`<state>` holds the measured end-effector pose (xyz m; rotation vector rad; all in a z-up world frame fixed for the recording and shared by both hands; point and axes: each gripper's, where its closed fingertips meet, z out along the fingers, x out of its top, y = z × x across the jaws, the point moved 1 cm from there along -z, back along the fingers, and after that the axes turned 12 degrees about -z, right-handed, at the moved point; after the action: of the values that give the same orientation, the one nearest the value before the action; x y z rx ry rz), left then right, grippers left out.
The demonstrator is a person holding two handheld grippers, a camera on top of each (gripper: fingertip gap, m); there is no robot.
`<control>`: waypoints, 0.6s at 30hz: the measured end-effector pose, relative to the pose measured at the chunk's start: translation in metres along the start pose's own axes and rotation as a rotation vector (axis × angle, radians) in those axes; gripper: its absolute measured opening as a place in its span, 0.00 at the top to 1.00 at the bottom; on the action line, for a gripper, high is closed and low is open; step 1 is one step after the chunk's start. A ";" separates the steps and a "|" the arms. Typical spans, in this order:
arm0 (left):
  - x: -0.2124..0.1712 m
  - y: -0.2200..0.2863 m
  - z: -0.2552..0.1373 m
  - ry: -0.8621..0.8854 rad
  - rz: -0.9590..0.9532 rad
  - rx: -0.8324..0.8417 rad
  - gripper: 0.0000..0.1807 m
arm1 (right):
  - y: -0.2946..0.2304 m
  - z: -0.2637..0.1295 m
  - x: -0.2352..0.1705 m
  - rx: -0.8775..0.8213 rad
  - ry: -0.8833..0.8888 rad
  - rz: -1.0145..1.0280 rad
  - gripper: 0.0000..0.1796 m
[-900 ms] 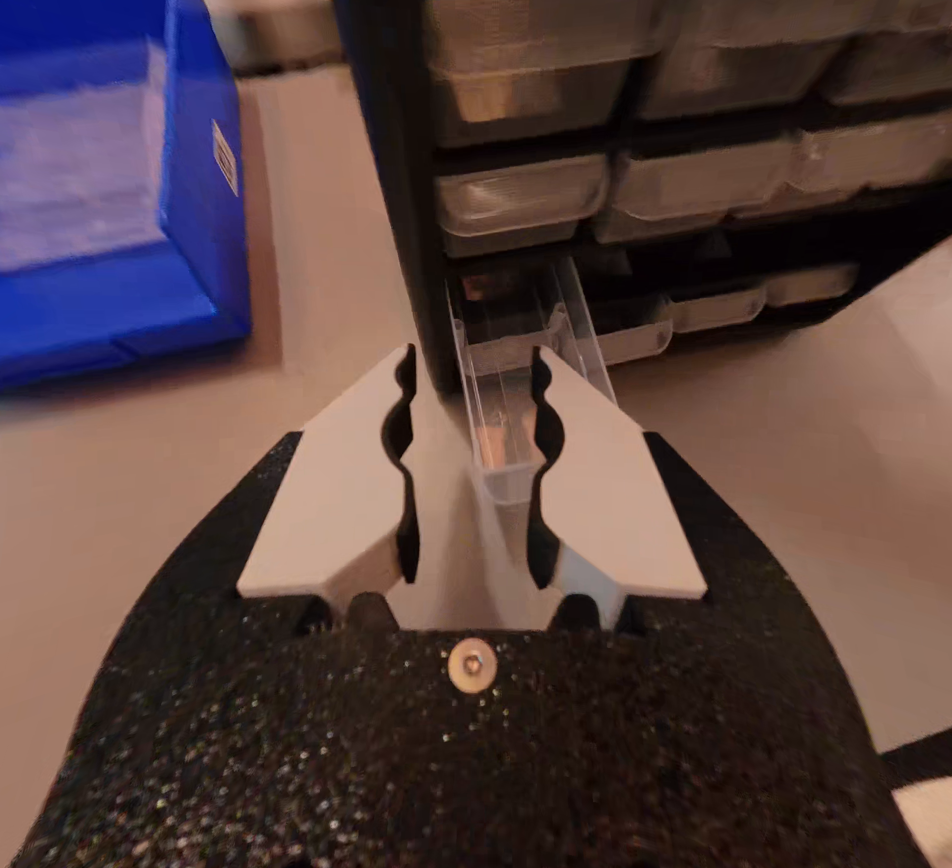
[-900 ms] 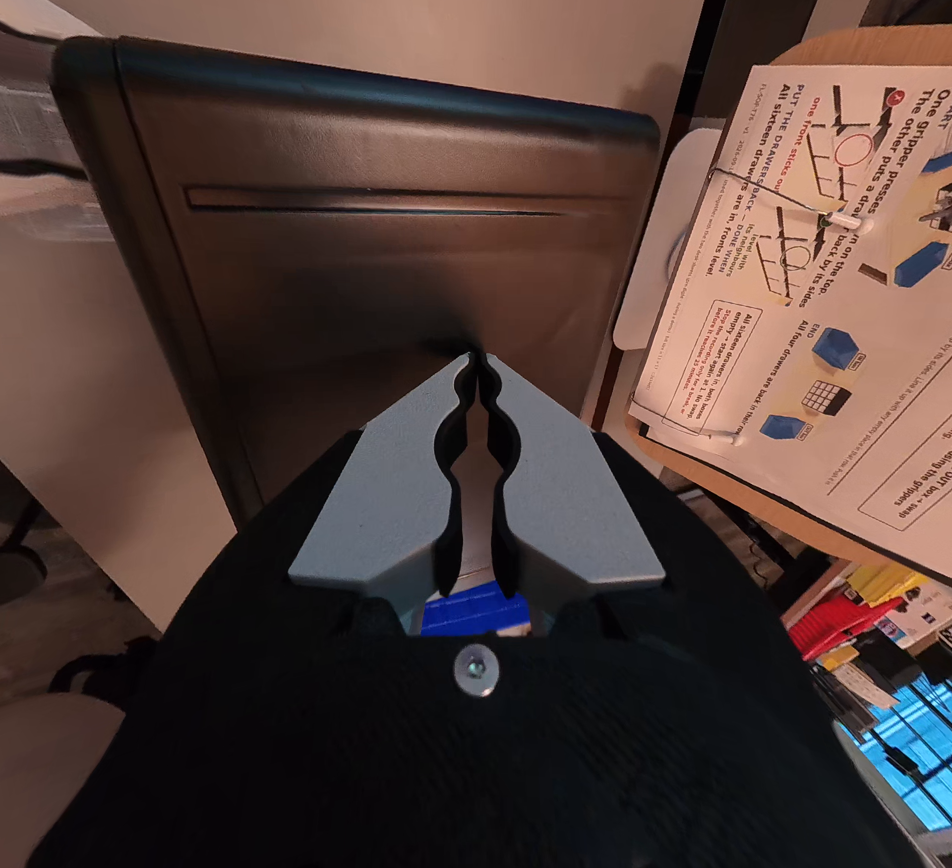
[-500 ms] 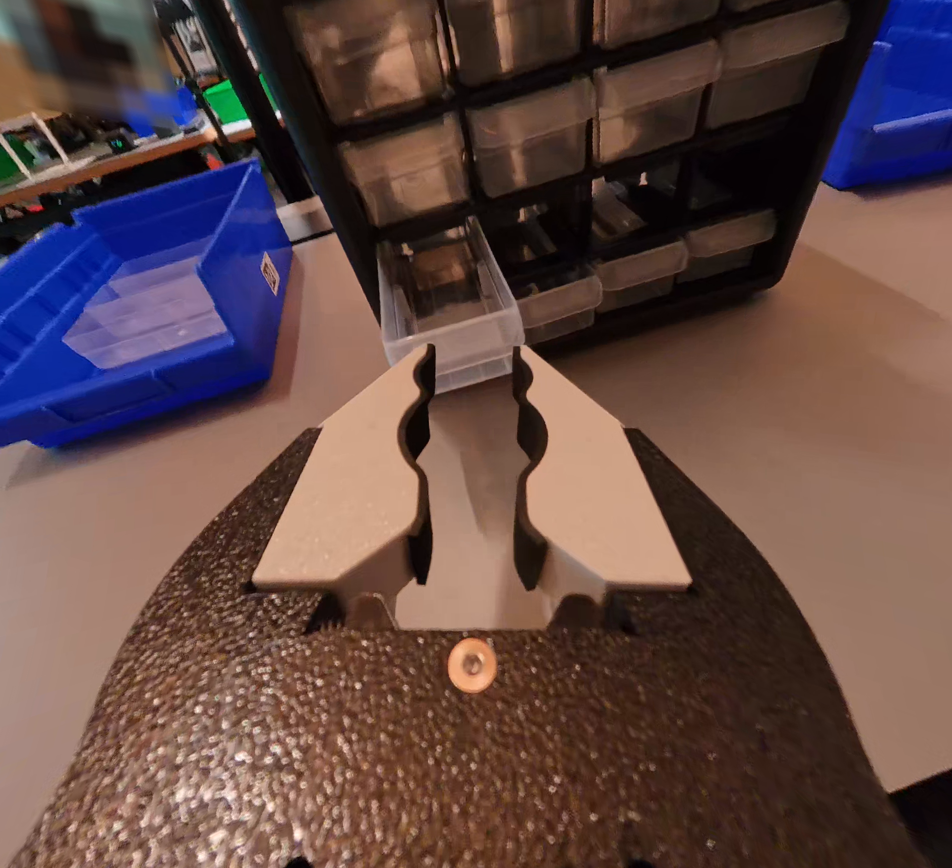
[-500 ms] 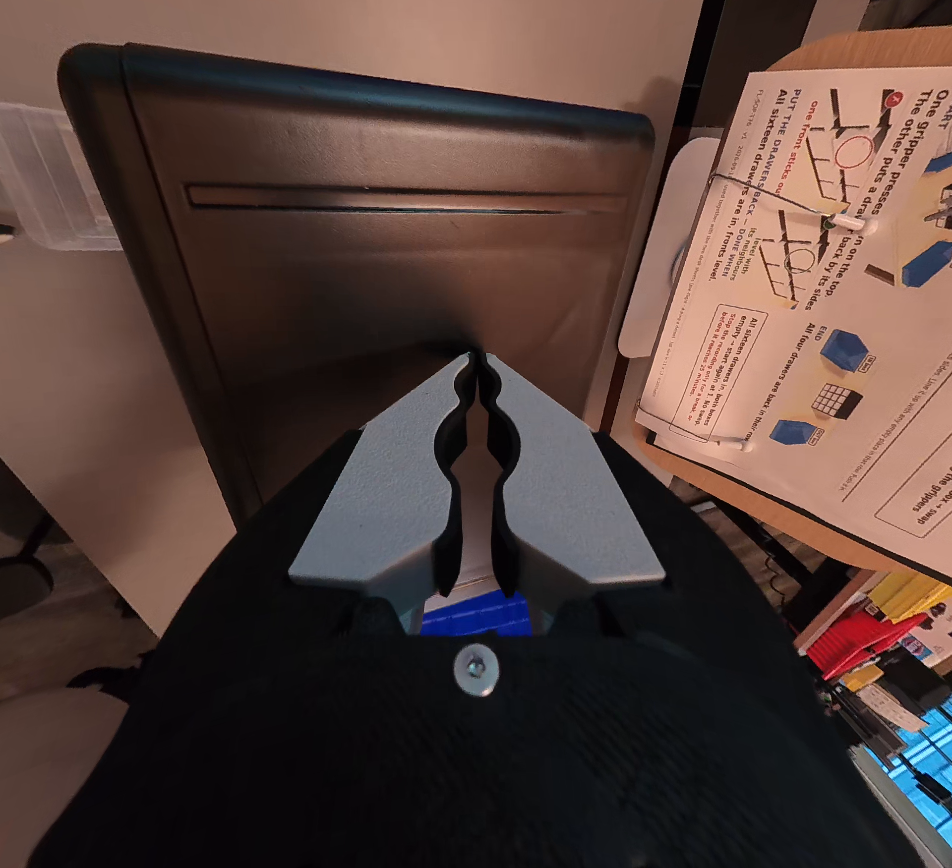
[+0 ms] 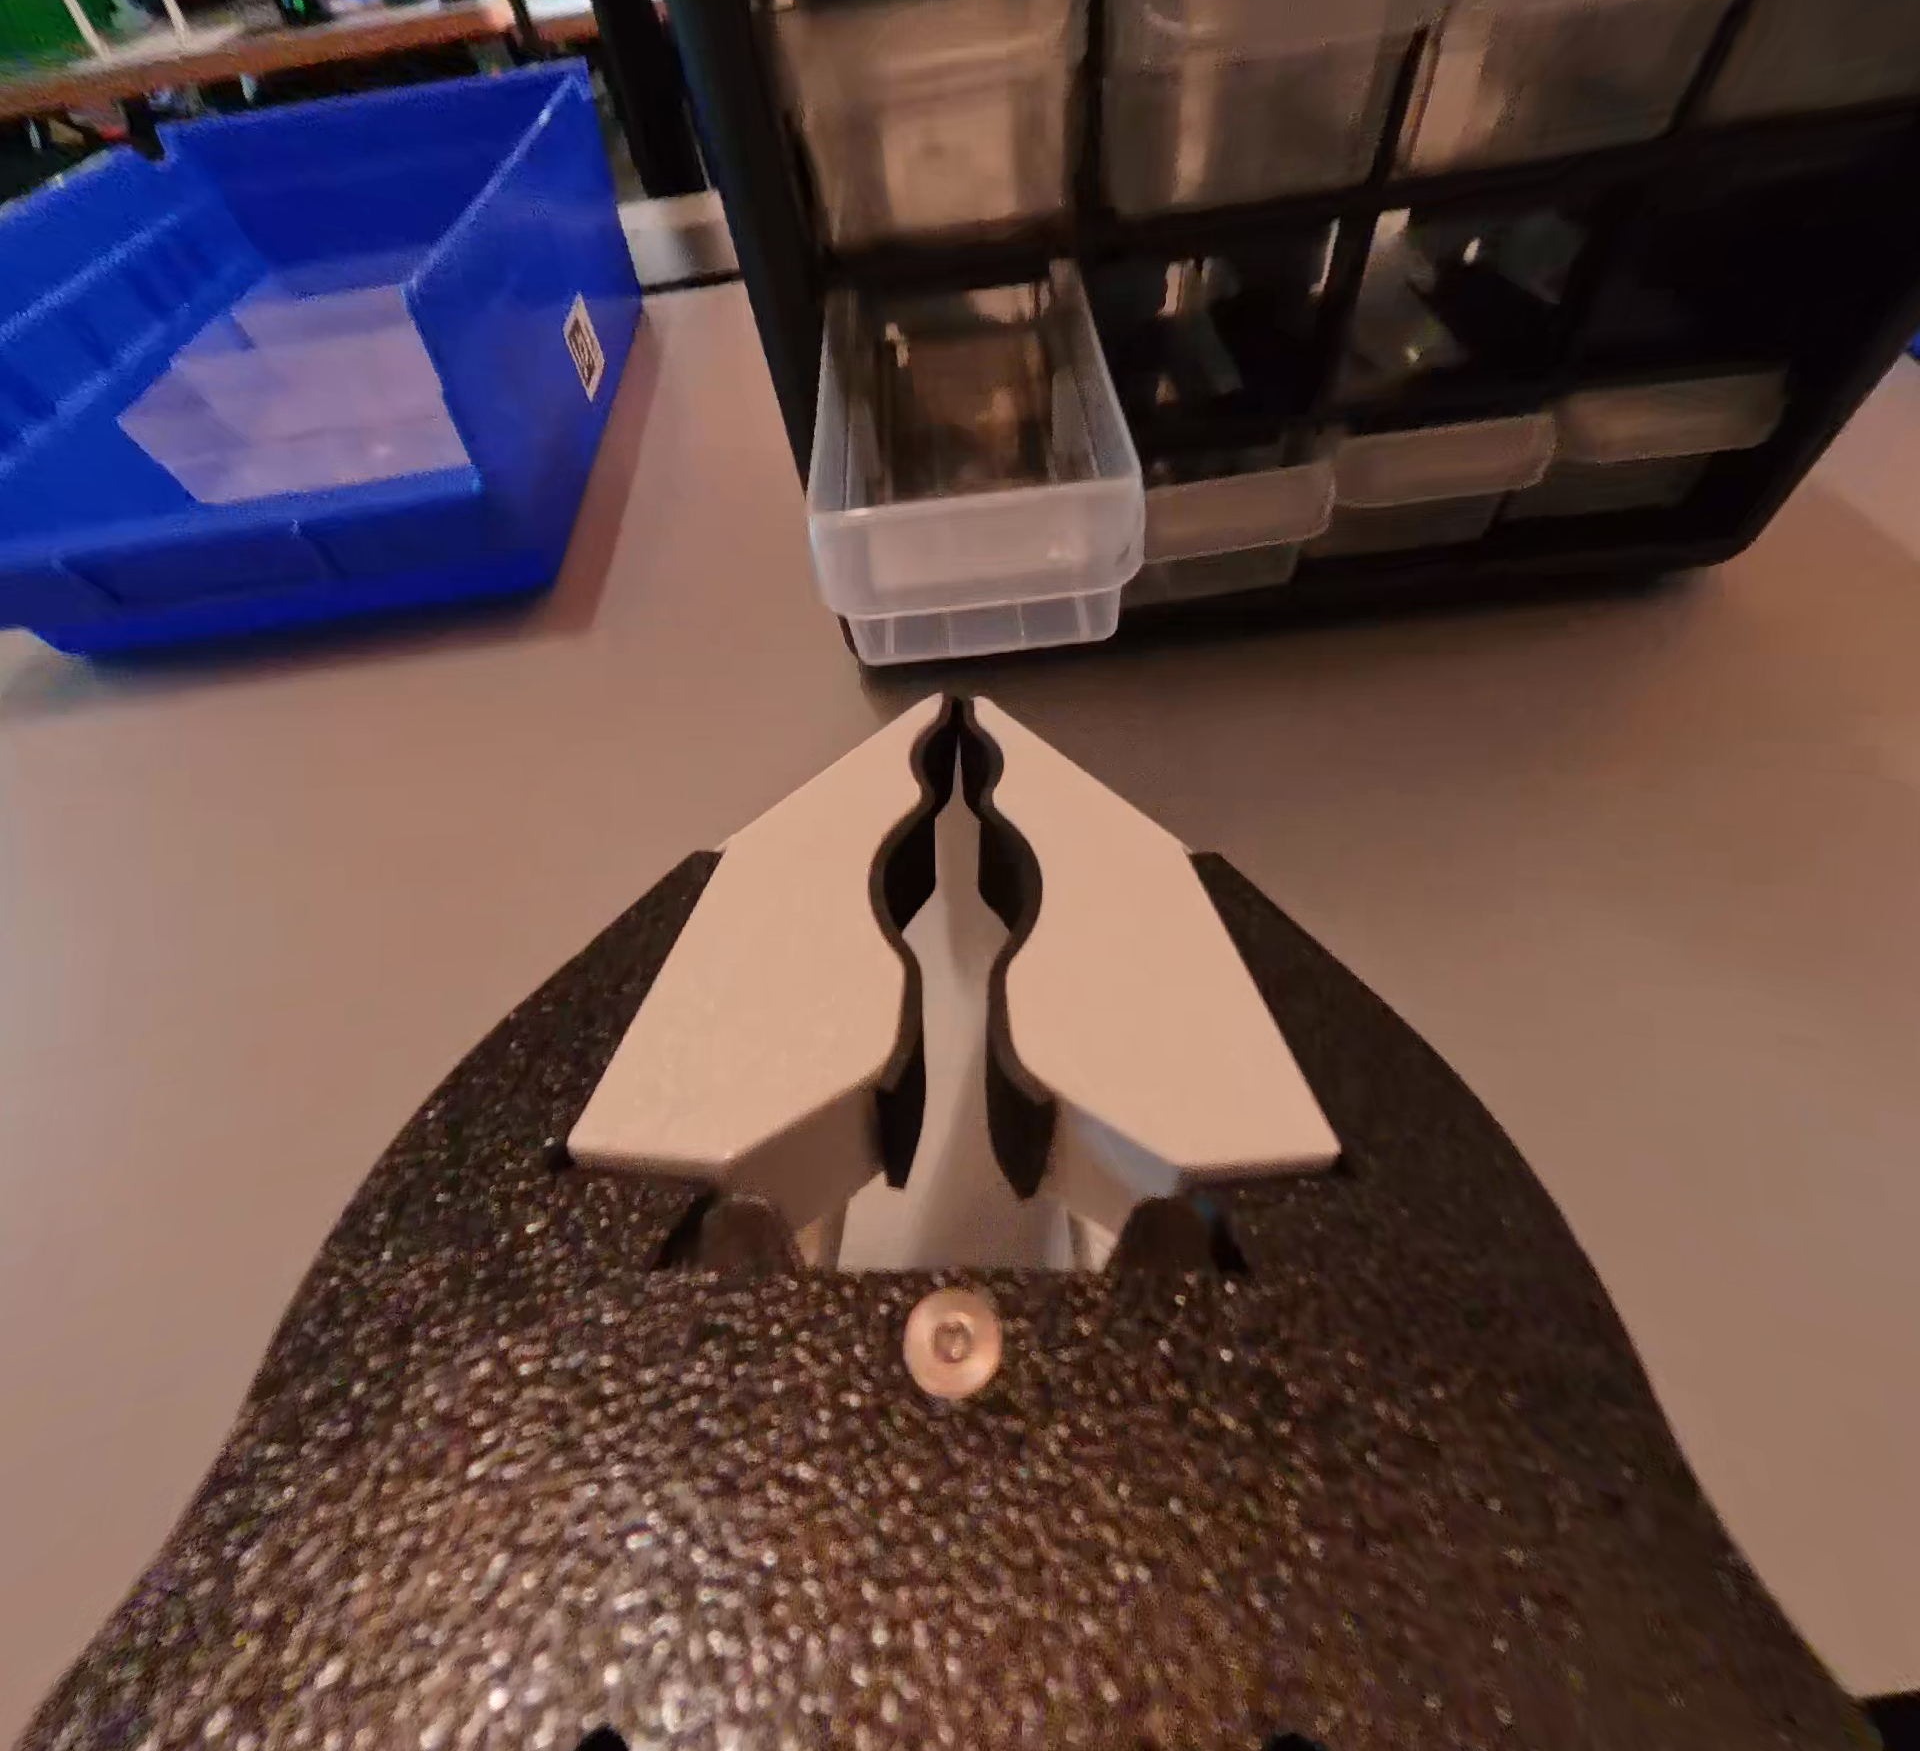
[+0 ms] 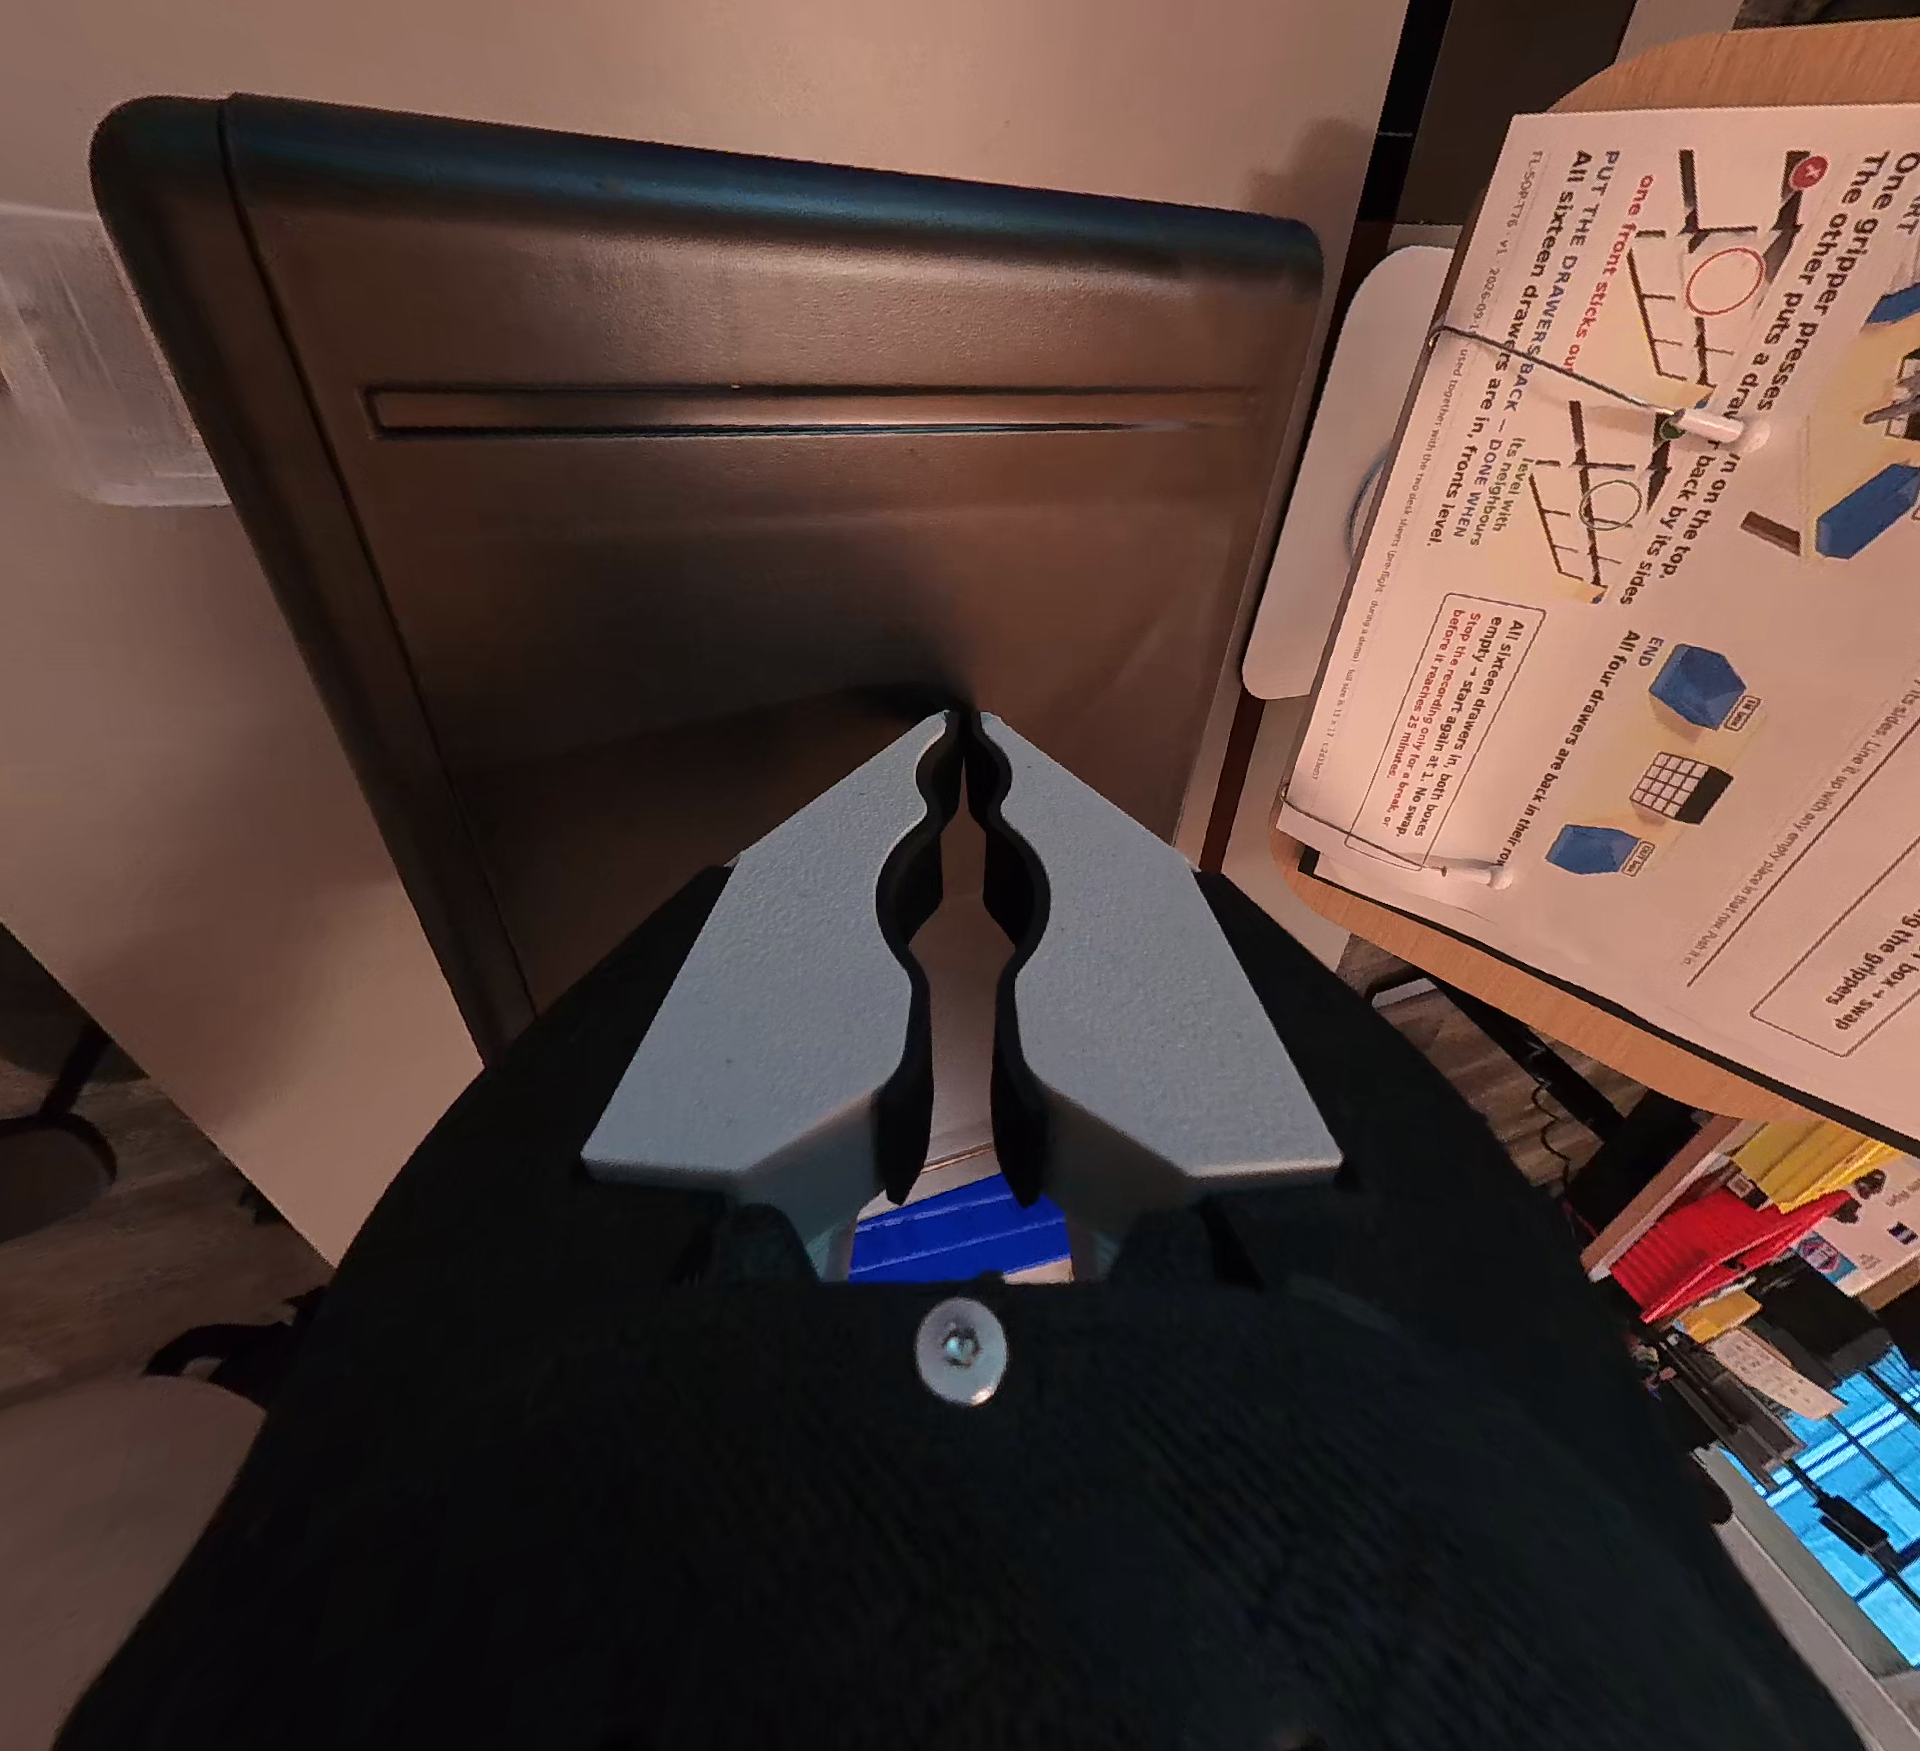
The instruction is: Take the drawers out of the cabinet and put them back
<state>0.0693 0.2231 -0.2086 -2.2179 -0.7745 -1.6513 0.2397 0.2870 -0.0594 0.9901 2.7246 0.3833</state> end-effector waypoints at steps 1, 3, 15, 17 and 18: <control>-0.003 -0.001 0.000 -0.010 -0.007 0.006 1.00 | 0.000 0.000 0.000 -0.001 -0.002 0.000 1.00; 0.003 0.001 -0.004 0.046 0.006 0.001 1.00 | 0.000 0.000 0.000 -0.005 -0.003 -0.003 1.00; 0.030 0.009 0.044 0.146 0.005 -0.020 1.00 | 0.000 0.000 0.000 -0.003 -0.031 0.003 1.00; 0.033 0.009 0.055 0.141 0.010 -0.012 1.00 | 0.000 0.000 0.000 0.003 -0.023 0.006 1.00; 0.035 0.008 0.061 0.139 0.015 -0.010 1.00 | 0.000 0.000 0.000 0.005 -0.020 0.009 1.00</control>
<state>0.1300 0.2563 -0.1937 -2.0837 -0.7128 -1.7833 0.2396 0.2869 -0.0596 1.0019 2.7052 0.3665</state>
